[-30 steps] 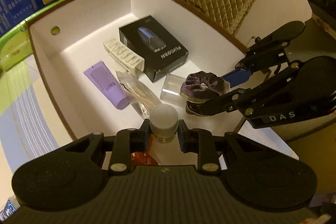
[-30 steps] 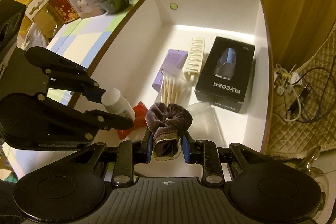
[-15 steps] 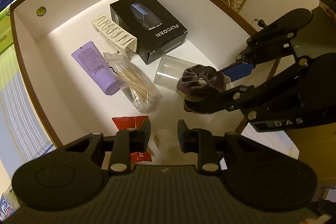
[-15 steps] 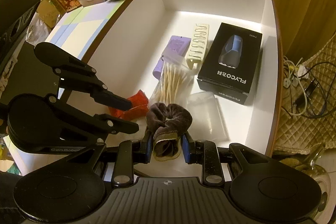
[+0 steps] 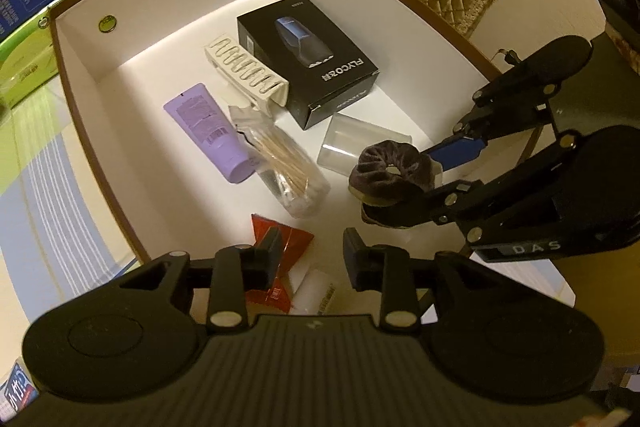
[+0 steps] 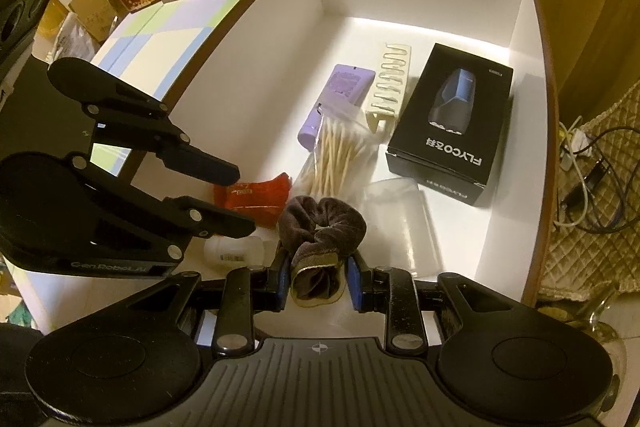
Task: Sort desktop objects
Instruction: 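Open the left tool to drop the pill bottle while the right tool releases the scrunchie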
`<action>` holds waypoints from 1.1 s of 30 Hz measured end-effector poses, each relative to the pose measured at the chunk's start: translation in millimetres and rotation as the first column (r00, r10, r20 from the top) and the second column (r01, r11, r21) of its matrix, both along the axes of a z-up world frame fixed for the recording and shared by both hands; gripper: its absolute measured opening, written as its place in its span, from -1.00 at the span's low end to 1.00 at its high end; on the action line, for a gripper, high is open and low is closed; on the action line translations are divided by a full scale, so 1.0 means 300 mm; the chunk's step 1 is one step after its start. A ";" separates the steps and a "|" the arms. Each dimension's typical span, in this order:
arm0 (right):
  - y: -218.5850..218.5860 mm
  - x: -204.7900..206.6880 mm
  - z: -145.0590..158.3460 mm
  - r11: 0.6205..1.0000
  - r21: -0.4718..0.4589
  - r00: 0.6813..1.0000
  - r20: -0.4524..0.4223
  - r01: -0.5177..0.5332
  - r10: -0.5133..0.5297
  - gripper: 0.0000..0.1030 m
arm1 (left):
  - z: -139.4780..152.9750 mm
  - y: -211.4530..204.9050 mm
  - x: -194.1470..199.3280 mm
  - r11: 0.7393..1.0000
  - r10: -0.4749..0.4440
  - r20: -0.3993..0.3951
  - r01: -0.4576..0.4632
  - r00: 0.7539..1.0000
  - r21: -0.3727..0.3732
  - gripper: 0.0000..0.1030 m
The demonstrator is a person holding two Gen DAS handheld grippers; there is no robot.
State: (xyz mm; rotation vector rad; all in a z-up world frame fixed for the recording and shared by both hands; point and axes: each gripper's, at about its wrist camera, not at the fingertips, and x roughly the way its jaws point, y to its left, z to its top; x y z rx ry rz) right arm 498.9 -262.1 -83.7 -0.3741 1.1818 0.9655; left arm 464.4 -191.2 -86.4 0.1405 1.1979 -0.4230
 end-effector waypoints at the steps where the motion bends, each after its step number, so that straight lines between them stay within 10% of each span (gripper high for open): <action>1: 0.003 -0.002 -0.001 1.000 -0.001 1.000 0.006 -0.002 0.002 -0.15 | 0.000 0.002 0.000 1.000 0.002 0.001 -0.002 1.000 0.000 -0.46; 3: 0.007 -0.012 0.004 1.000 -0.006 0.999 0.045 0.002 -0.001 0.22 | 0.001 0.005 -0.001 1.000 0.007 0.001 -0.007 1.000 0.001 -0.44; 15: -0.022 -0.022 0.038 0.999 0.021 0.995 0.095 0.027 -0.029 0.86 | 0.027 0.019 -0.013 1.000 0.030 0.025 -0.030 0.999 -0.007 -0.02; 33: -0.095 -0.087 0.114 0.984 0.145 0.987 0.107 0.102 -0.118 0.96 | 0.139 0.059 -0.098 0.994 0.103 0.108 -0.100 0.989 -0.033 0.65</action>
